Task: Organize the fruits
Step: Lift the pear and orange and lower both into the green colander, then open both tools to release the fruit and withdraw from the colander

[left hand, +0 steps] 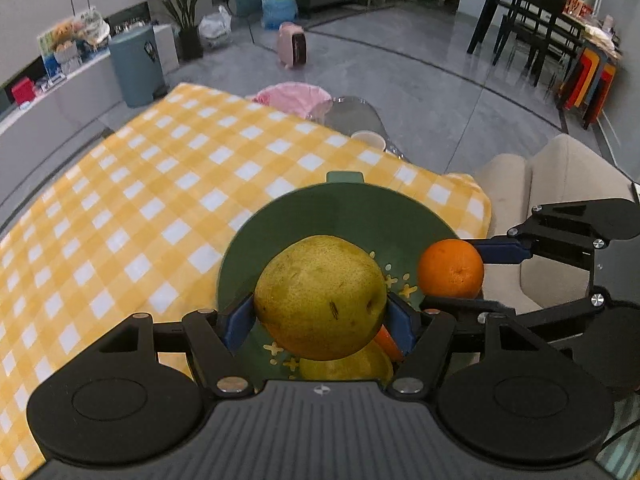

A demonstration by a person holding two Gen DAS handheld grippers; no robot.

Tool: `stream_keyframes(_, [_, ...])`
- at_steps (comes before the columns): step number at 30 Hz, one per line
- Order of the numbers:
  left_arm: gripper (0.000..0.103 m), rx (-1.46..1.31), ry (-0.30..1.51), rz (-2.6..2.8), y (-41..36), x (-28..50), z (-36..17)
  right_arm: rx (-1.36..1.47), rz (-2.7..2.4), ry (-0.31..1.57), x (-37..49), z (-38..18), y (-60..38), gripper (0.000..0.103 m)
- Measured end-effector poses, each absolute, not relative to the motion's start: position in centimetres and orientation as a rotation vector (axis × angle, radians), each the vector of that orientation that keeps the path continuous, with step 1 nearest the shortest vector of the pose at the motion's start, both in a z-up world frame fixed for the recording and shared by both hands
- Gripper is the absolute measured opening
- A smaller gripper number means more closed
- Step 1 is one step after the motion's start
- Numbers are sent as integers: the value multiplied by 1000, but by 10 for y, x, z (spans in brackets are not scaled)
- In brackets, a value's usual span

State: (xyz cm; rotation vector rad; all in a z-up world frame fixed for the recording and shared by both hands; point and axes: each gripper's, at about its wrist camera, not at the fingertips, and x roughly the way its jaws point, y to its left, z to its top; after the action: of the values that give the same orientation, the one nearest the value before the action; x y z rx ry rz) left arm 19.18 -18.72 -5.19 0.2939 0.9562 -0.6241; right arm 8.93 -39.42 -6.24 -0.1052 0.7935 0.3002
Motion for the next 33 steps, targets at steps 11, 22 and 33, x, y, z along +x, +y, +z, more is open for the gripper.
stream_keyframes(11, [79,309,1082,-602,-199,214,-76,-113,358,860,117,-80,-395,42])
stream_keyframes(22, [79,315,1160,-555,-207,228,-90,-92,369,902,126,-90,-396,42])
stream_keyframes(33, [79,348,1145,-536,-210,226,-102,-134,397,921,127,-93,-389,42])
